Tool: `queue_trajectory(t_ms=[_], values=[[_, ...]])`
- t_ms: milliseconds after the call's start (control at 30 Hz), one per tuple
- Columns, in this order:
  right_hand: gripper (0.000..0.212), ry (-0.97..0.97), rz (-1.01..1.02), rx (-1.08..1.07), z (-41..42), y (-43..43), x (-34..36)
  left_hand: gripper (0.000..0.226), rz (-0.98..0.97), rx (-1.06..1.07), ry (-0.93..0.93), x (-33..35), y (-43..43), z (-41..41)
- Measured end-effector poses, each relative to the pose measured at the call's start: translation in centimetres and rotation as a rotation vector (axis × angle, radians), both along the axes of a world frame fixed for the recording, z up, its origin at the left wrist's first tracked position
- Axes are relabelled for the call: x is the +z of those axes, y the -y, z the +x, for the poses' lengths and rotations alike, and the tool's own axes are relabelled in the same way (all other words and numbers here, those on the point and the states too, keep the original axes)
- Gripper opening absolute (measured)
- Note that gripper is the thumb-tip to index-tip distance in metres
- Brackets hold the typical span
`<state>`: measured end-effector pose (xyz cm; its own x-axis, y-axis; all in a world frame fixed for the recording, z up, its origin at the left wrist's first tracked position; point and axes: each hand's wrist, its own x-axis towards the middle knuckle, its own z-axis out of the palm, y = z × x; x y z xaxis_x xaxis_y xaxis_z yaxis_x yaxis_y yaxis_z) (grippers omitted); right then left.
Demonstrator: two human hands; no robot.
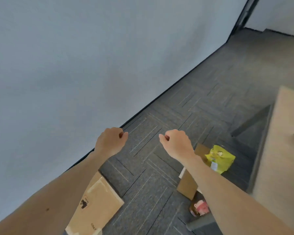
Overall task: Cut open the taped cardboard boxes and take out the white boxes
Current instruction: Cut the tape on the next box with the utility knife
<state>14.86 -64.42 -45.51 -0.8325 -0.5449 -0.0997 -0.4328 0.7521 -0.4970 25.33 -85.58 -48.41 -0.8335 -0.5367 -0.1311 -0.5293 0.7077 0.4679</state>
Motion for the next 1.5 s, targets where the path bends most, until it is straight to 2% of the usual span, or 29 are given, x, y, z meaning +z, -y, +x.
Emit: queue_trajectory(t_ms=[267,433,600,733,833,1067,1300,1500], values=[[0.049,-0.249,0.0,-0.287,0.9,-22.7,15.9,0.044,-0.072,-0.378,-0.261,15.9,-22.6,-7.2],[0.047,-0.39,0.004,-0.441,3.8,-36.4,22.4,0.046,-0.108,-0.603,-0.406,23.4,-36.7,-8.2],[0.038,-0.495,0.02,-0.596,8.3,-48.7,25.8,0.041,-0.137,-0.8,-0.471,27.5,-49.2,-6.5],[0.044,-0.506,0.004,-0.698,12.0,-57.9,26.4,0.039,-0.131,-0.916,-0.502,29.0,-57.5,-4.4],[0.045,-0.546,0.094,-0.783,15.0,-63.6,26.3,0.042,-0.1,-0.999,-0.522,29.4,-62.3,-3.1],[0.037,-0.427,0.109,-0.954,17.3,-72.2,24.6,0.039,-0.11,-1.071,-0.491,28.3,-68.8,-4.8],[0.032,-0.393,0.136,-0.952,12.2,-77.5,22.6,0.031,-0.115,-1.053,-0.452,26.3,-73.1,-10.6],[0.038,-0.347,0.178,-0.889,3.5,-82.4,21.2,0.034,-0.13,-0.97,-0.455,24.0,-77.4,-20.2]])
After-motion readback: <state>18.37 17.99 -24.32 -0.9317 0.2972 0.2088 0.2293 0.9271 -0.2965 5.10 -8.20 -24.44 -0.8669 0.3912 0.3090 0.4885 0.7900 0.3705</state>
